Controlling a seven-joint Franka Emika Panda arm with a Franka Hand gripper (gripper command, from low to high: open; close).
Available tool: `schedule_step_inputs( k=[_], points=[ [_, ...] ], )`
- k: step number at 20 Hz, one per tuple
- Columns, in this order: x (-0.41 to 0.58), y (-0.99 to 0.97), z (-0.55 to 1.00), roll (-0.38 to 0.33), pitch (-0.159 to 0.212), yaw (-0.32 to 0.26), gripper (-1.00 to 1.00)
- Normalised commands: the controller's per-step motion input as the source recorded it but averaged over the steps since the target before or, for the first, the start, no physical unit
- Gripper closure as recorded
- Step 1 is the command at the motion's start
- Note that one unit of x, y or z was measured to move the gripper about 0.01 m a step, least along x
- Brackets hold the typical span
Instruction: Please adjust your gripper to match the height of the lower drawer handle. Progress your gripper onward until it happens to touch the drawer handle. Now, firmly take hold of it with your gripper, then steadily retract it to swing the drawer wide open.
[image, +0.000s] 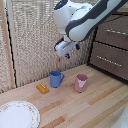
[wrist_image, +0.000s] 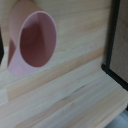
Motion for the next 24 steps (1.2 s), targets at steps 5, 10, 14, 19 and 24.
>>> schedule_step_inputs(
  k=[5,10,14,19,24],
  points=[
    [-0.230,-0.42,-0.04,-0.372,-0.045,0.077,-1.00],
    [-0.100,-0.48,-0.21,-0.302,-0.044,0.112,-1.00],
    [-0.057,-0.50,-0.25,-0.267,-0.061,0.135,-1.00],
    [-0.066,-0.51,-0.21,-0.265,-0.072,0.131,-1.00],
    [-0.067,-0.56,-0.21,-0.250,-0.070,0.119,-1.00]
  ],
)
